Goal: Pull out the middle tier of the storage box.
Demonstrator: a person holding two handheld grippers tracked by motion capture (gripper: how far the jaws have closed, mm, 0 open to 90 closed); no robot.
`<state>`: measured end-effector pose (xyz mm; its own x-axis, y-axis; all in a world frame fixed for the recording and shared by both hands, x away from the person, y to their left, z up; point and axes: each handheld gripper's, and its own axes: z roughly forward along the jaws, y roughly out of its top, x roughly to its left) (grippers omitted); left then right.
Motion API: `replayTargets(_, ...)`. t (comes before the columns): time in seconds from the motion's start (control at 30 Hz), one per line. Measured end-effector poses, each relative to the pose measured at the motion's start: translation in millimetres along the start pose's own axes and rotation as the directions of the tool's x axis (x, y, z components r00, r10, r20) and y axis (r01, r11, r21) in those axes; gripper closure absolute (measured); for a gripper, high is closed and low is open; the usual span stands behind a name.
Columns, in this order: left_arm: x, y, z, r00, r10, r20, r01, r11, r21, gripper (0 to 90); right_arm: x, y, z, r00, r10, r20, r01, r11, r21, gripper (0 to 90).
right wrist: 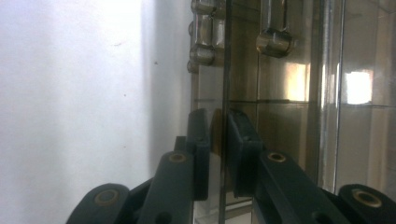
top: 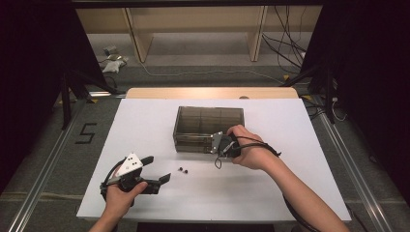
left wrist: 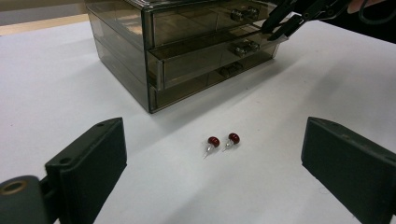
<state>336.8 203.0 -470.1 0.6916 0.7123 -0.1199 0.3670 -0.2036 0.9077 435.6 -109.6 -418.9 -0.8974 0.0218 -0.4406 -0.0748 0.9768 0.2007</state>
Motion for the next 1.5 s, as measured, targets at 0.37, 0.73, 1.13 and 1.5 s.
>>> replayTargets(0.37, 0.1, -0.2, 0.0, 1.0, -0.001, -0.001, 0.001, 1.0, 0.0, 6.6, -0.1, -0.6, -2.6, 0.999, 0.004, -0.044, -0.004, 1.0, -0.002, 83.3)
replayTargets(0.73, 0.2, -0.1, -0.1, 1.0, -0.001, -0.002, 0.001, 1.0, 0.0, 6.7, 3.6, -1.4, -5.5, 0.9979, 0.018, -0.062, -0.019, 1.0, -0.015, 83.9)
replayTargets(1.13, 0.3, -0.2, 0.0, 1.0, 0.003, -0.002, -0.003, 1.0, 0.004, 6.7, 7.5, -1.8, -8.2, 0.997, 0.01, -0.077, -0.012, 1.0, -0.017, 84.2)
replayTargets(1.5, 0.3, -0.2, -0.1, 1.0, 0.003, -0.003, -0.003, 1.0, 0.004, 6.7, 11.1, -3.0, -9.8, 0.9965, 0.003, -0.083, -0.005, 1.0, -0.031, 84.4)
